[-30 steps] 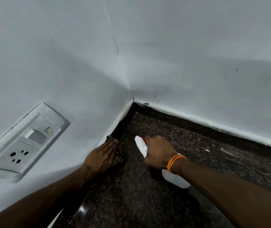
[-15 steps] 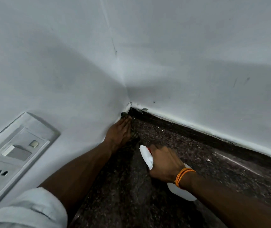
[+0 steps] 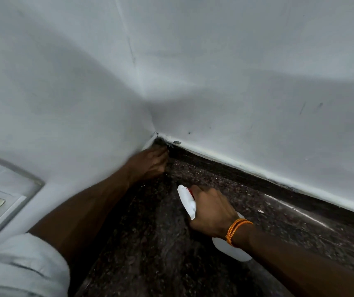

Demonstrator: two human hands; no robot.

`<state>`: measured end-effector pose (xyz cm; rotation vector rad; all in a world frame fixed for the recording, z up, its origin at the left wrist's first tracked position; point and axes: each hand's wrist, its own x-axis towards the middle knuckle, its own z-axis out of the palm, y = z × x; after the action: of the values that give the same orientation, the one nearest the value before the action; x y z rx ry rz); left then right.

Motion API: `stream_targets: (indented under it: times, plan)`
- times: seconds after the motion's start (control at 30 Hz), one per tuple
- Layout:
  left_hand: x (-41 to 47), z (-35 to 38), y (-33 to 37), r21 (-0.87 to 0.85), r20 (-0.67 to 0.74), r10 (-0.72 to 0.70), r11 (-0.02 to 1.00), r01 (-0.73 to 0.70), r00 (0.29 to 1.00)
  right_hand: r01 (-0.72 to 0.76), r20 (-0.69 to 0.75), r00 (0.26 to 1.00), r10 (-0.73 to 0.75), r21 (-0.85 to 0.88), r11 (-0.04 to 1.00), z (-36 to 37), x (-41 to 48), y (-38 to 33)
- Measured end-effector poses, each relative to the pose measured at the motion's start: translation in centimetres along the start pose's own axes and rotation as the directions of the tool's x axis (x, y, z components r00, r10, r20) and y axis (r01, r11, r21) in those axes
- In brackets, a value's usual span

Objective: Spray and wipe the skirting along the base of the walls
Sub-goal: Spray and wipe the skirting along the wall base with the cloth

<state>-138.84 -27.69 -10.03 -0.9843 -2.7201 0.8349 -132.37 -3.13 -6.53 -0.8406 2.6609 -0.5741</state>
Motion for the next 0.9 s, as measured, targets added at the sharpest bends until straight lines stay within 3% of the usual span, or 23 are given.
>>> stream_targets:
  times: [0.1,0.33,0.5,0.63,0.77,0.9]
  plan:
    - [0.9,0.2,-0.6,0.053,0.023,0.187,0.981,-0.188,0.982,0.019,0.035,0.999,-0.016,-0.097,0.995,-0.2,0.4,0.2]
    - [1.5,-0.9,-1.1,-0.023,-0.190,0.096,0.995,-0.102,0.977,0.147,0.113,0.987,-0.115,-0.345,0.927,-0.7,1.6,0.8]
    - [2.4,-1.7,0.6,-0.079,-0.372,0.245,0.953,-0.294,0.895,0.167,0.131,0.983,-0.125,-0.389,0.906,-1.1,1.6,2.0]
    - [3.0,-1.8,-0.2,-0.001,-0.372,0.258,0.961,-0.278,0.892,0.153,0.135,0.985,-0.107,-0.399,0.904,-1.3,0.9,2.3]
    - [2.2,-0.2,-1.7,0.040,-0.347,0.161,0.987,-0.157,0.924,0.170,0.131,0.983,-0.126,-0.418,0.892,-1.0,1.2,2.5]
    - [2.5,-0.1,-0.8,0.042,-0.265,0.062,0.998,-0.053,0.962,0.057,0.079,0.997,-0.028,-0.393,0.918,-1.2,1.9,2.6]
